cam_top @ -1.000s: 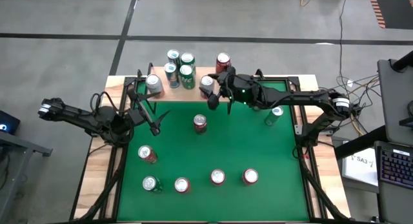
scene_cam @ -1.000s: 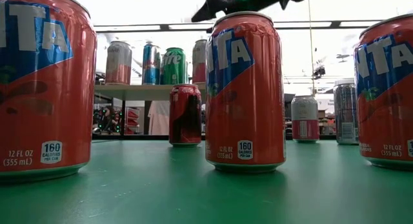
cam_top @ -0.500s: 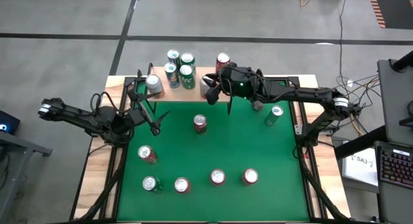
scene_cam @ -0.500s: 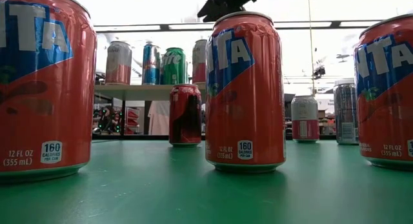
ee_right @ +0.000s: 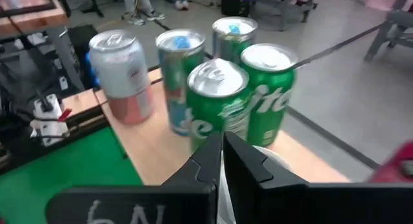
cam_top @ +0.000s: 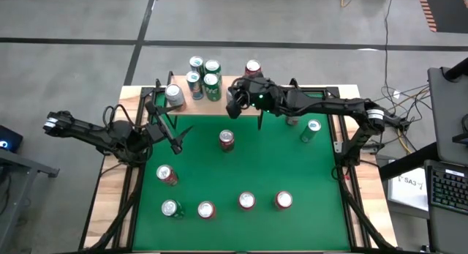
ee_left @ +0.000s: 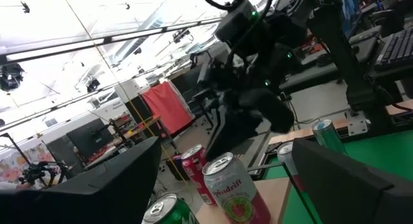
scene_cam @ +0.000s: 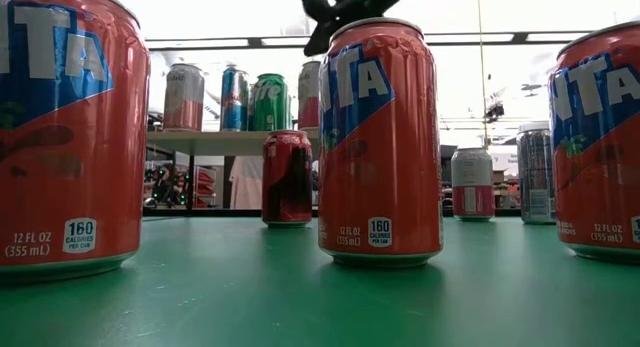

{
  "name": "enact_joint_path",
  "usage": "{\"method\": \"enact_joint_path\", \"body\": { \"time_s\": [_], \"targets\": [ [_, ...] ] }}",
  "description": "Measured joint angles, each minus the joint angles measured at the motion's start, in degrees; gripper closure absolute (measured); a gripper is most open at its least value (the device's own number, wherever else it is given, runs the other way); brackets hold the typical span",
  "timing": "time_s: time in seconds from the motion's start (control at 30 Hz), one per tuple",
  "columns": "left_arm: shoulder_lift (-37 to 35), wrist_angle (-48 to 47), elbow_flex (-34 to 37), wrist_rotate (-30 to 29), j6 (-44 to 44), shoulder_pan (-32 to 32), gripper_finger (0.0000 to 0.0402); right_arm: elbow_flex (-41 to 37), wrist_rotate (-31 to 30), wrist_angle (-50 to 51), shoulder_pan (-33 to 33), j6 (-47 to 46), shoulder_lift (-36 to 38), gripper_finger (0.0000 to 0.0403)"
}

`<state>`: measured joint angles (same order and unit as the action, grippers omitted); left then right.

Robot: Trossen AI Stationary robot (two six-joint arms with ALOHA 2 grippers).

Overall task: Place canned beverage on shelf
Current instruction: Put the blue can on the shelf

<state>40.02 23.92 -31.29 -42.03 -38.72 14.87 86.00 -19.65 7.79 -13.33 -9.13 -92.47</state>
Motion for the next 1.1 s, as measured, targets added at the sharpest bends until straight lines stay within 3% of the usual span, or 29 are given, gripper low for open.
{"method": "enact_joint_path", "body": {
  "time_s": [1.1],
  "targets": [
    [0.1,0.0,0.0,0.0,-0.4,-0.1,0.0068,1.9,1.8,7.6,0.7,6.9,-0.7,0.0394]
  ]
}}
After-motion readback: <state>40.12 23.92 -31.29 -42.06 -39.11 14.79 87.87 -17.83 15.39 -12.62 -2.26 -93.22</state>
